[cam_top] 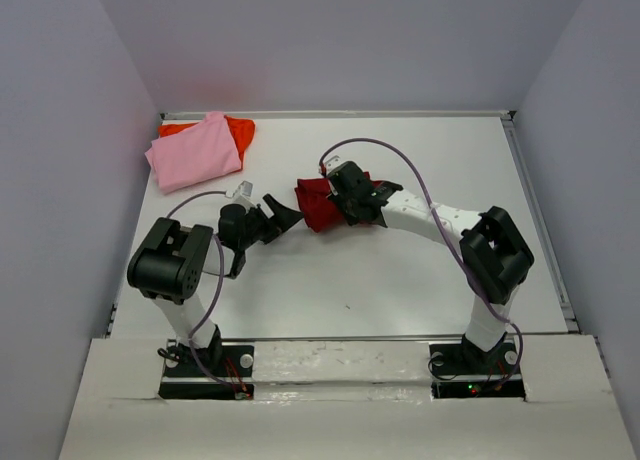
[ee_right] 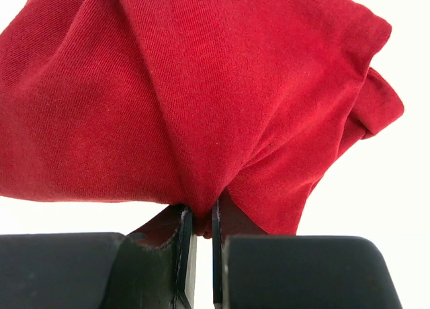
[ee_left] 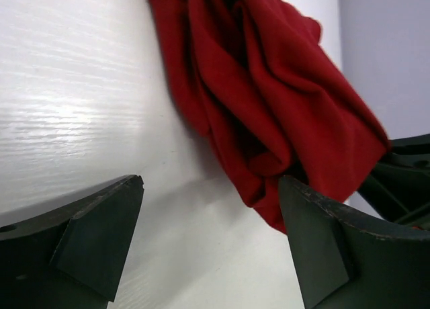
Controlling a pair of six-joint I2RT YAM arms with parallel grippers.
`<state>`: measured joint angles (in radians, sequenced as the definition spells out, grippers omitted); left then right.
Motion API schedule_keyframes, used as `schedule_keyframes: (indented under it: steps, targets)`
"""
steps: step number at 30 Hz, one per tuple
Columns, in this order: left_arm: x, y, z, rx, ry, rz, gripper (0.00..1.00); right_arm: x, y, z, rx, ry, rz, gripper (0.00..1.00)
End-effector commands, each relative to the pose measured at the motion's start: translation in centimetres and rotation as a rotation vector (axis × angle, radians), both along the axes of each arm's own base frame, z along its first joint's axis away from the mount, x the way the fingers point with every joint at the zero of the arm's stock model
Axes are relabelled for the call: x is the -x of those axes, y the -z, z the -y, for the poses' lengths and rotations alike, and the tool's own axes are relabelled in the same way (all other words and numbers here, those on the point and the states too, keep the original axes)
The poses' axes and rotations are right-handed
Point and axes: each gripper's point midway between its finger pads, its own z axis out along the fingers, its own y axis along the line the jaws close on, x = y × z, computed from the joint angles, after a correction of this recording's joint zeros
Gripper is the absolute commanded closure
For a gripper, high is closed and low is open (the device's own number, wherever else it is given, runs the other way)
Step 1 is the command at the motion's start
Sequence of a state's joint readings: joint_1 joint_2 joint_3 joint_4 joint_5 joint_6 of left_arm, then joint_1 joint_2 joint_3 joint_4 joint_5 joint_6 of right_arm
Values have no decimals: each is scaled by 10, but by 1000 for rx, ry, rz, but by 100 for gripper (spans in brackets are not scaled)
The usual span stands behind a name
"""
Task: Fold and stack the t-shirts
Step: Pass from the right arm to the left
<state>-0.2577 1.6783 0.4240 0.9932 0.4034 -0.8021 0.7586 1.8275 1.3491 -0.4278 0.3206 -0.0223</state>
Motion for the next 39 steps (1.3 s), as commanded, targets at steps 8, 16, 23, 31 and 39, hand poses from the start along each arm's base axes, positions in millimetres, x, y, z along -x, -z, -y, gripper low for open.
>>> schedule_keyframes:
  steps: [8, 16, 23, 31, 39]
  targets:
    - [20, -21, 18, 324, 97, 73, 1, -16, -33, -7, -51, 3, 72, 100]
    - [16, -38, 21, 417, 102, 125, 1, -16, -35, -6, -45, 5, 79, 100]
    - [6, -47, 20, 484, 74, 155, 1, -15, -36, -6, -52, 1, 76, 100]
    - [-16, -43, 30, 527, 62, 137, 1, -13, -35, -3, -39, 3, 79, 100]
    - [-34, -36, 52, 454, 76, 113, 1, -13, -33, -3, -41, -1, 75, 100]
